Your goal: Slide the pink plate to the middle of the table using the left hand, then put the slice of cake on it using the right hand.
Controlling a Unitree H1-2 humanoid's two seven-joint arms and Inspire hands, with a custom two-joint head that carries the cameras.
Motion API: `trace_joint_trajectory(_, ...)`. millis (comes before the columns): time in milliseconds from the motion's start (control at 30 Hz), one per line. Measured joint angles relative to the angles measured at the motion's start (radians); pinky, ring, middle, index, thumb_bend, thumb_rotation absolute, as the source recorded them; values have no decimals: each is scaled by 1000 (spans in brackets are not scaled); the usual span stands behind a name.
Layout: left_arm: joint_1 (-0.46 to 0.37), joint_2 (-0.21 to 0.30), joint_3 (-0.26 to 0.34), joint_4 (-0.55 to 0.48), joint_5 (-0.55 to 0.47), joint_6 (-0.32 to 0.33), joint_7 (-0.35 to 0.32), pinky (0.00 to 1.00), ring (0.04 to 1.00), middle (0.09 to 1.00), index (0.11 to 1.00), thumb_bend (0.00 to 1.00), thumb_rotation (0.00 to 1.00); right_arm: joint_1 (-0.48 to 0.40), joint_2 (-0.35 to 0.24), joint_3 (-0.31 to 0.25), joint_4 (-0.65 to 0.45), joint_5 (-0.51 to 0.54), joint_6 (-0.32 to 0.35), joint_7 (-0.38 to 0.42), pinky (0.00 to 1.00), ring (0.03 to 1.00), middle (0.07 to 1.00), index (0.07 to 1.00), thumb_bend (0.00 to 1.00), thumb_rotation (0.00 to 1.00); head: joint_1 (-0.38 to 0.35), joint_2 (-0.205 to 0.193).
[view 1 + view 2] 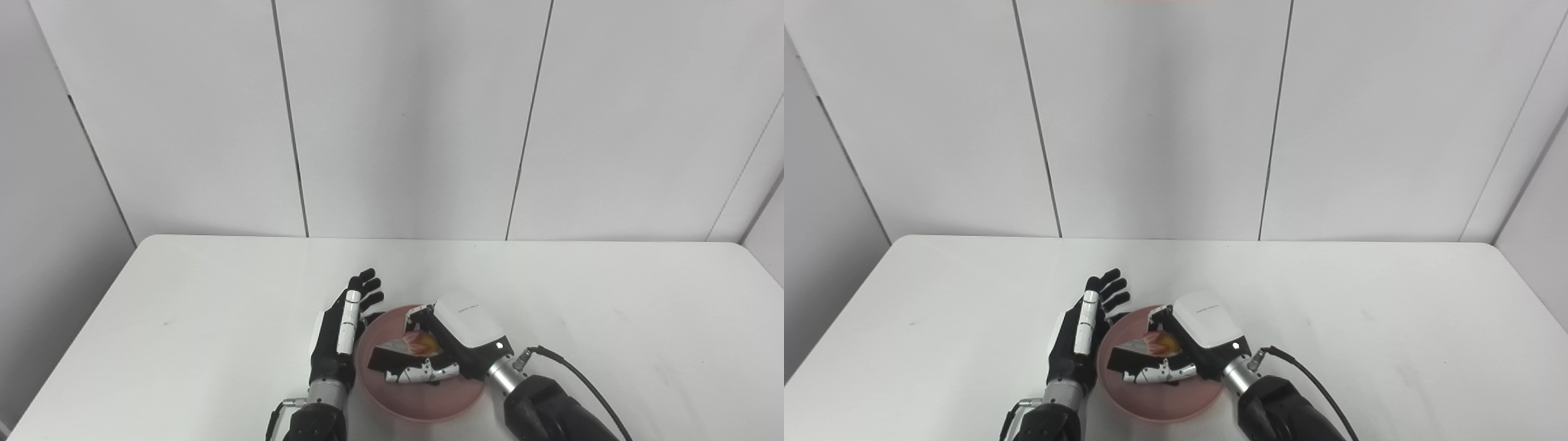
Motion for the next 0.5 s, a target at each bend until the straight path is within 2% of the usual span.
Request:
trace_joint_trajectory(67, 1, 0, 0, -2, 0, 1, 0, 710, 799, 837, 806, 692, 984, 1, 0, 1, 5, -11, 0, -22, 178, 231, 303, 370, 887, 961, -2, 0)
trace_joint_trajectory(100, 2, 0, 0, -3, 0, 2, 0, 719, 799, 839, 807, 687, 986, 1, 0, 1, 6, -15, 0, -29, 216, 277, 348, 427, 949, 984, -2, 0)
trace_joint_trajectory(167, 2, 1, 0, -3, 0, 1, -1, 723, 798, 842, 809, 684, 990, 4, 0, 1, 7, -18, 0, -50, 311, 380, 458, 536, 993, 999, -5, 0)
trace_joint_trajectory(333, 2, 2, 0, -3, -1, 1, -4, 764, 805, 844, 807, 684, 985, 8, -5, -1, 2, -18, 0, -76, 347, 420, 516, 625, 1000, 1000, -9, 2)
trace_joint_trajectory(367, 2, 2, 0, -3, -1, 1, -4, 780, 804, 842, 805, 686, 989, 9, -7, -1, -1, -19, 0, -81, 368, 446, 550, 651, 1000, 1000, -9, 2)
trace_joint_trajectory(500, 2, 2, 0, -2, -2, 1, -5, 796, 804, 842, 805, 691, 984, 11, -14, -1, -16, -24, -1, -93, 388, 471, 592, 671, 1000, 1000, -11, 3)
